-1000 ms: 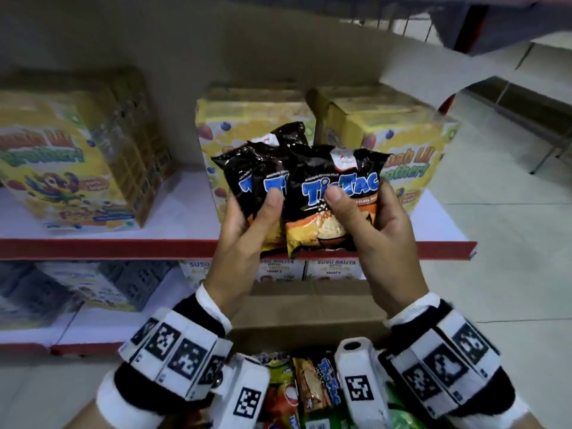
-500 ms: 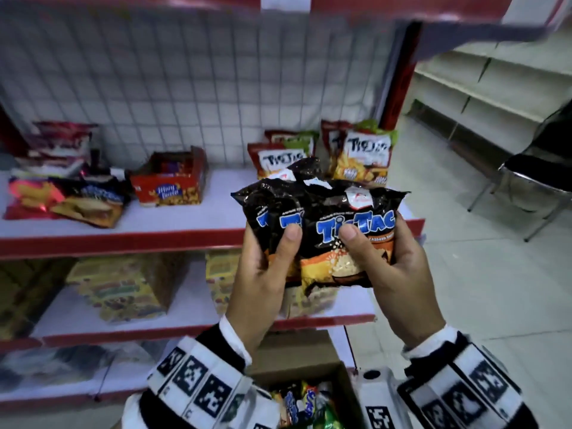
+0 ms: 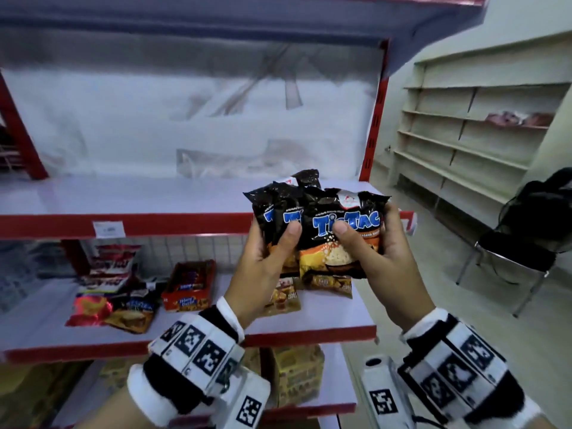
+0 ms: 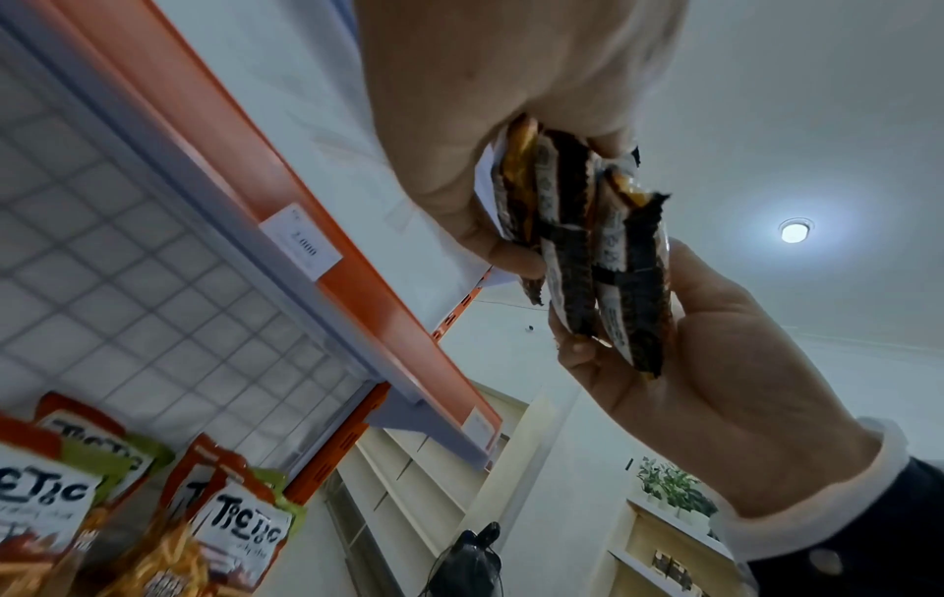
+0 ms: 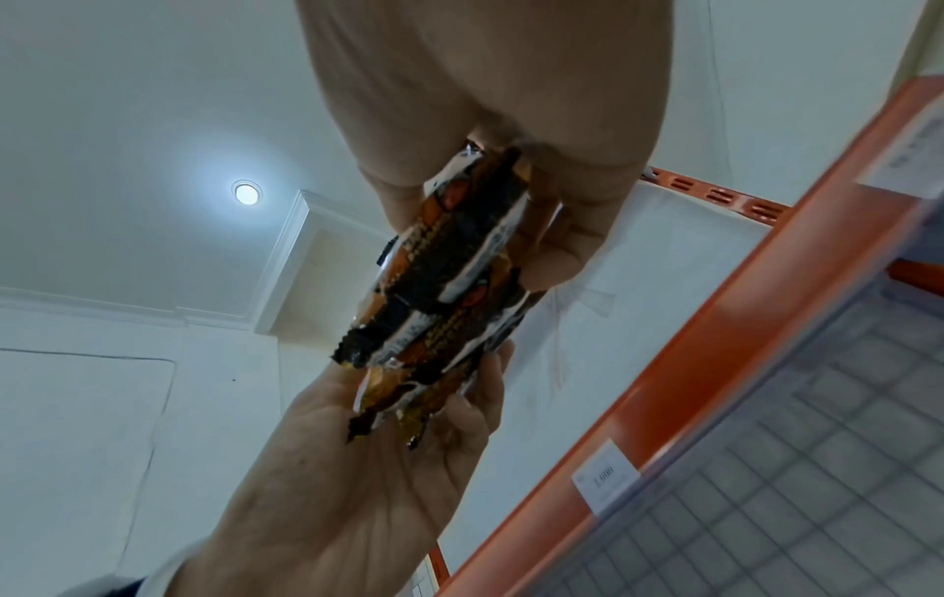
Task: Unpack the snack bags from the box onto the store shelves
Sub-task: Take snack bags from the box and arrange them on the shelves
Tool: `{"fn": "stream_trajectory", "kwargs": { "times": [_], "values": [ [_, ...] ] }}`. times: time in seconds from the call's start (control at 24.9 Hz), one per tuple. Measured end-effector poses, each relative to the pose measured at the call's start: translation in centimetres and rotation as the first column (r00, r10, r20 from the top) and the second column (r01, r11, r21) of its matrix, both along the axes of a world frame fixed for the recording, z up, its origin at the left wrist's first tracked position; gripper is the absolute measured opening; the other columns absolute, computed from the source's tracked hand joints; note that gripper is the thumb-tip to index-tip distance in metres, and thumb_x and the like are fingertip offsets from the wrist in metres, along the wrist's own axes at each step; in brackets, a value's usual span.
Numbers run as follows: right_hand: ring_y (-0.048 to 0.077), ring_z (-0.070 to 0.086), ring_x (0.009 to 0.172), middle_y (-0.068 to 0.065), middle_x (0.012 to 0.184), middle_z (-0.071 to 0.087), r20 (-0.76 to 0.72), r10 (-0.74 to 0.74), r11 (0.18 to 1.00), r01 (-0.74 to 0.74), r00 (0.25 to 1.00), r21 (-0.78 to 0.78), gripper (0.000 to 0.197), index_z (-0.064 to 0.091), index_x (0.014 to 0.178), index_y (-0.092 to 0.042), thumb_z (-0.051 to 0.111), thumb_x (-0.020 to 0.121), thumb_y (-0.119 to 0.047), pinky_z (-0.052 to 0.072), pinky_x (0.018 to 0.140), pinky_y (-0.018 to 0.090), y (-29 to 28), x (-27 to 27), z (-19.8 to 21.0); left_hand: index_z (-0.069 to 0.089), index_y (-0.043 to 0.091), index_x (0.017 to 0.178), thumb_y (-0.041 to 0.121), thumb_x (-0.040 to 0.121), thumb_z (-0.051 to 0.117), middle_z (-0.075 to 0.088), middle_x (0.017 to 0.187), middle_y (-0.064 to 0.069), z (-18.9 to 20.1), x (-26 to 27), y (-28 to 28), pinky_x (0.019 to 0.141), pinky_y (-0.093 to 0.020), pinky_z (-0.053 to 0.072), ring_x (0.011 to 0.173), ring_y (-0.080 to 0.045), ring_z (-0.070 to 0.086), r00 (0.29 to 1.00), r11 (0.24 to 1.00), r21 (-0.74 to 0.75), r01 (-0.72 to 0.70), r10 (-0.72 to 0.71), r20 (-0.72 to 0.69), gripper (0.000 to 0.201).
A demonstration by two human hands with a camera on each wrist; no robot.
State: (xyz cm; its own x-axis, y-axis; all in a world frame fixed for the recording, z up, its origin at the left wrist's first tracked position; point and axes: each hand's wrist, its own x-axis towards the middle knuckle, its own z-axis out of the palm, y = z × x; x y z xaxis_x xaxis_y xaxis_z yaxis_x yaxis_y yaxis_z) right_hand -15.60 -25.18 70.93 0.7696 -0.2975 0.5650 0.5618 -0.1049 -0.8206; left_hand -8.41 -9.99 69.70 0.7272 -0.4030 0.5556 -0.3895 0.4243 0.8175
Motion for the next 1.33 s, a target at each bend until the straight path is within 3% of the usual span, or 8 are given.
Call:
{"fn": "stream_trajectory", "kwargs": {
  "times": [0.28,0.36,0.48,0.6,0.93,1.09,1.21,1.33],
  "values": [
    [0.025,0.069,0.098,0.006,0.11,0.071,-0.119,0.004,0.998,-0.012,0.993,-0.067,0.081,0.047,0.13,-0.022,0.082,0.063,-0.05,0.058,0.077,0.039,-1.8,0.8,4.4,0.054,0.023,0.124,0.037,0.079,0.065,0.069,0.116,0.005,3.7,1.3,1.0,0.094,-0.033,0.052,0.112,-0.015,0.064,1.0,0.995,0.095,0.002,-0.004,0.017,0.048],
    [0.023,0.073,0.086,0.004,0.098,0.074,-0.118,0.044,0.996,-0.052,0.992,-0.066,0.069,0.053,0.122,-0.023,0.08,0.062,-0.045,0.058,0.067,0.032,-1.2,1.6,5.5,0.056,0.025,0.118,0.038,0.077,0.063,0.071,0.111,0.011,4.6,2.0,2.1,0.088,-0.023,0.052,0.107,-0.008,0.065,0.996,0.991,0.12,-0.056,0.048,0.069,0.043],
    [0.026,0.072,0.086,0.0,0.095,0.075,-0.125,0.039,0.988,-0.057,0.991,-0.143,0.058,0.057,0.113,-0.037,0.077,0.061,-0.051,0.058,0.076,0.039,0.5,3.7,7.3,0.057,0.026,0.112,0.038,0.077,0.061,0.072,0.102,0.02,6.5,4.3,4.5,0.076,-0.01,0.049,0.097,0.001,0.066,0.989,0.985,0.149,-0.083,0.063,0.135,0.037],
    [0.004,0.071,0.074,-0.025,0.079,0.072,-0.092,0.014,0.978,-0.033,0.996,-0.204,0.026,0.062,0.087,-0.05,0.074,0.064,-0.049,0.056,0.064,0.019,3.0,6.4,9.3,0.058,0.029,0.111,0.043,0.079,0.058,0.072,0.098,0.022,8.4,7.5,7.4,0.075,-0.012,0.051,0.093,0.002,0.067,0.974,0.971,0.19,-0.143,0.104,0.204,0.035],
    [0.014,0.073,0.074,-0.003,0.088,0.075,-0.072,0.05,0.953,-0.069,0.996,-0.296,0.04,0.067,0.098,-0.023,0.079,0.063,-0.039,0.054,0.053,0.023,14.9,19.5,13.6,0.057,0.027,0.109,0.041,0.082,0.054,0.071,0.093,-0.008,11.8,20.1,20.6,0.045,-0.025,0.051,0.06,-0.014,0.064,0.942,0.938,0.224,-0.265,0.201,0.27,0.031],
    [0.012,0.072,0.079,-0.006,0.09,0.075,-0.075,-0.006,0.935,-0.021,0.997,-0.353,0.052,0.069,0.1,-0.023,0.081,0.056,-0.047,0.058,0.064,0.026,20.3,26.4,15.0,0.057,0.032,0.105,0.04,0.086,0.052,0.071,0.086,0.002,13.3,26.4,27.1,0.053,-0.019,0.052,0.066,-0.011,0.066,0.917,0.895,0.284,-0.345,0.256,0.306,0.021],
    [0.009,0.071,0.073,-0.005,0.084,0.076,-0.144,0.0,0.945,-0.047,0.99,-0.324,0.031,0.072,0.093,-0.021,0.083,0.066,-0.032,0.053,0.057,0.019,23.9,32.2,16.1,0.058,0.034,0.104,0.042,0.09,0.052,0.068,0.089,0.014,14.4,31.1,32.4,0.063,-0.012,0.05,0.076,-0.002,0.064,0.868,0.823,0.326,-0.465,0.352,0.351,0.018],
    [0.007,0.068,0.065,-0.001,0.085,0.074,-0.203,-0.055,0.907,-0.036,0.978,-0.419,0.032,0.072,0.1,-0.016,0.08,0.073,-0.032,0.054,0.057,0.02,27.1,38.0,16.4,0.057,0.026,0.111,0.04,0.093,0.052,0.066,0.099,0.012,15.1,35.3,37.3,0.081,-0.024,0.049,0.093,-0.008,0.064,0.785,0.725,0.323,-0.609,0.492,0.376,0.024]
  ]
}}
